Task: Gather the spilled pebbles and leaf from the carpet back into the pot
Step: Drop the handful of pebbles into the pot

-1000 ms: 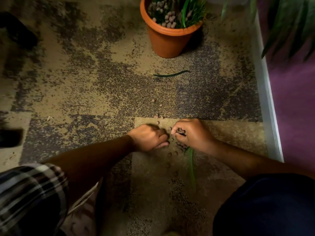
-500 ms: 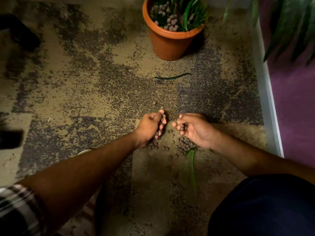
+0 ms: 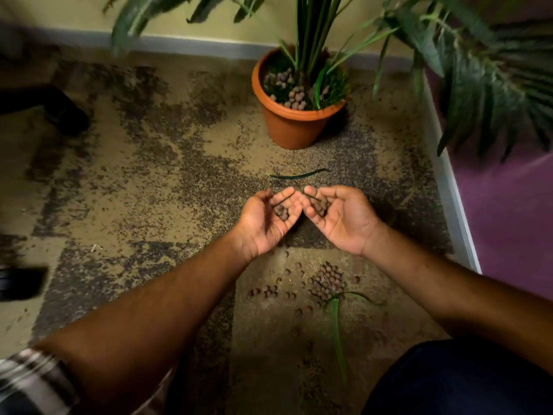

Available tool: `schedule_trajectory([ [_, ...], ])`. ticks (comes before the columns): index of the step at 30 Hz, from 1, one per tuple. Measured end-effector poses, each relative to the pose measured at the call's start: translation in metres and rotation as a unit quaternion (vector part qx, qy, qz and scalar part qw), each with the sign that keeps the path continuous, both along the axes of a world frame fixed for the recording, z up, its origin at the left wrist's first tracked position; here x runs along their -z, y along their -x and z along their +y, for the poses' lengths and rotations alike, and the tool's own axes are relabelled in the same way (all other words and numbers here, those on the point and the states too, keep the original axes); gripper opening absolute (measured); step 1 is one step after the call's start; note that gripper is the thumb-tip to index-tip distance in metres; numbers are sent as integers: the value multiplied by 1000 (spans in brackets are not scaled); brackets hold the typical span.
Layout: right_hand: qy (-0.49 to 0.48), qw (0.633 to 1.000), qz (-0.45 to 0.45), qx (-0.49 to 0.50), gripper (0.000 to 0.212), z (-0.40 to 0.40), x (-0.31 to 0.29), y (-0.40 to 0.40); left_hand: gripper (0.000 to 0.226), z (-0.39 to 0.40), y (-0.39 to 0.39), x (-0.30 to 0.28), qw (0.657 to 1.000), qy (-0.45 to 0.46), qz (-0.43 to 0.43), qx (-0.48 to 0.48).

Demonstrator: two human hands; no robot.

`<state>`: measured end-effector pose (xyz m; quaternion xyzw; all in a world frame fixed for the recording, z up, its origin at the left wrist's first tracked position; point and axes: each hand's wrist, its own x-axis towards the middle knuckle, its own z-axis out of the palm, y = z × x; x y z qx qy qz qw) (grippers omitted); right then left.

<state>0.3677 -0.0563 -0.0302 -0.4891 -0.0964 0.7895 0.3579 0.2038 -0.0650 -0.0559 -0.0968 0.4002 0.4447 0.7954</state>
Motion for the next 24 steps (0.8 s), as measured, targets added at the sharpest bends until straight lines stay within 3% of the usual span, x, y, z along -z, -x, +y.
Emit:
schedule_trajectory([
  [4, 38, 997, 22, 63, 40, 30, -36, 10, 55, 35, 9, -36, 998, -9, 47, -32],
  [9, -27, 994, 54, 88, 58, 70, -89, 28, 58, 96, 25, -91, 992, -60, 96, -57],
  [14, -53, 981, 80, 168, 61, 105, -118, 61, 57, 138, 39, -137, 980, -99, 161, -59],
  [19, -34, 968, 75, 236, 67, 131, -133, 90, 48, 160, 33, -153, 965, -59, 250, -55],
  [24, -1, 960, 89, 267, 72, 149, -135, 94, 58, 160, 29, -168, 964, -148, 220, 15],
])
